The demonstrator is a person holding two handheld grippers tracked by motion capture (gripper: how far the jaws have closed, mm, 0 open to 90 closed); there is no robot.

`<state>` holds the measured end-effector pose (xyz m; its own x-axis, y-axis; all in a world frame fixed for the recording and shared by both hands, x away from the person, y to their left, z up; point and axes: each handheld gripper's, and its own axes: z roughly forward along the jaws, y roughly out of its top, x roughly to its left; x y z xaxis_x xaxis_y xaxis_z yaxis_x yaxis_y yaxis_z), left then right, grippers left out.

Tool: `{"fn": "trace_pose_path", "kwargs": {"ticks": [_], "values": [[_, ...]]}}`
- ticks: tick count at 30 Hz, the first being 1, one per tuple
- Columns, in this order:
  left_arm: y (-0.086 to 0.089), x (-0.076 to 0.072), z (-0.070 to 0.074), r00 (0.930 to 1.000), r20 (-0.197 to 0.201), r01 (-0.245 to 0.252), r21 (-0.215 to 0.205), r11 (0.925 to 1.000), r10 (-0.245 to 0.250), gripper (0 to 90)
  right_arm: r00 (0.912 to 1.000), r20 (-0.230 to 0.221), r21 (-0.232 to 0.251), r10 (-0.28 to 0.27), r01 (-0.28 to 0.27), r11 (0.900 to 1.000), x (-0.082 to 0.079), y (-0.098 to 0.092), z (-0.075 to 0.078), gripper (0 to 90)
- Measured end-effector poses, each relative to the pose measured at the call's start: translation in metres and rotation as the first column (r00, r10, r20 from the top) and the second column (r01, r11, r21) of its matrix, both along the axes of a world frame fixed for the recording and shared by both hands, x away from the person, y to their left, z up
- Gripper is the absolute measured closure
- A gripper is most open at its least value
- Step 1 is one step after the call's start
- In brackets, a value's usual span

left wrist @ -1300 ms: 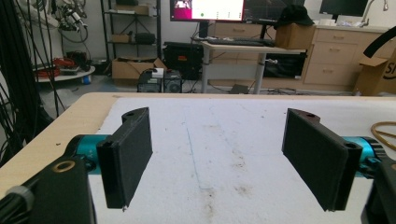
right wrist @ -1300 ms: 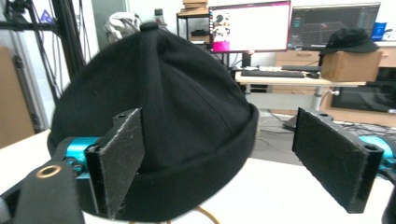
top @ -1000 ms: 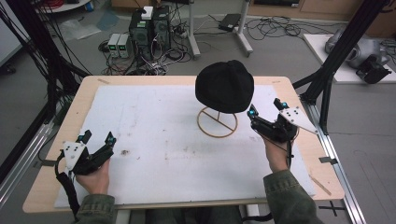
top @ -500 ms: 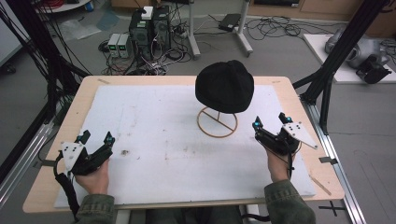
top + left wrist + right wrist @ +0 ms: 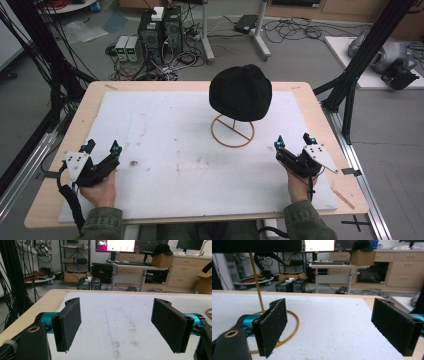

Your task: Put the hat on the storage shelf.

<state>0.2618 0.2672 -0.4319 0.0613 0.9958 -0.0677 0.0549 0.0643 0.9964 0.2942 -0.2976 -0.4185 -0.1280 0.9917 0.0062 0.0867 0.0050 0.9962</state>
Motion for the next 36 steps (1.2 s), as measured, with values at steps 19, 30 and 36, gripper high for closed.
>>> {"fn": "trace_pose_path", "kwargs": {"ticks": [19,30,36], "values": [[-0.0004,-0.0009,0.0003,1.0000,0.004,0.004,-0.017,0.9999,-0.004,24.1,1.0000,-0.004,0.011,-0.007,0.008,1.000,-0.0044,0.0009,-0.0071,14.2],[-0.0024,0.0017,0.0004,1.0000,0.003,0.008,-0.019,0.9998,-0.008,24.2,1.0000,-0.002,0.014,-0.008,0.008,1.000,-0.0070,-0.0029,-0.0083,14.9],[-0.0032,0.0028,0.0002,0.9999,0.002,0.012,-0.022,0.9997,-0.012,24.2,0.9999,-0.001,0.023,-0.011,0.011,1.000,-0.0081,-0.0051,-0.0085,15.1]]}}
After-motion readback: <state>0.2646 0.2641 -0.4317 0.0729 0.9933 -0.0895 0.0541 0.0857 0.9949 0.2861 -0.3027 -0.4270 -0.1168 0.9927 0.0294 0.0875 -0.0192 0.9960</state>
